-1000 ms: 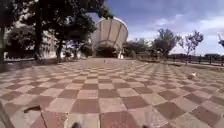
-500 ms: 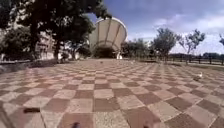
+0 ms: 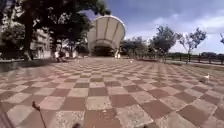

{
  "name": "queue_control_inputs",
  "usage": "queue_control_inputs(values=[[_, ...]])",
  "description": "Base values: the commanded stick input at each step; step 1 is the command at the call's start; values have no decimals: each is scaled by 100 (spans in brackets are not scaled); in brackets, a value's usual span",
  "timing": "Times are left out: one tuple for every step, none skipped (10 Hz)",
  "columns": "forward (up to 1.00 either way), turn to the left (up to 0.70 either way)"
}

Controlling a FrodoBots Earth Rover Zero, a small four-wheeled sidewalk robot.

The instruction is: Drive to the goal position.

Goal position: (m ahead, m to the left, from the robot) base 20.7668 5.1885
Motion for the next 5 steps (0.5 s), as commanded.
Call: queue_control_inputs(values=[[70,0],[70,0],[70,0],[70,0],[70,0]])
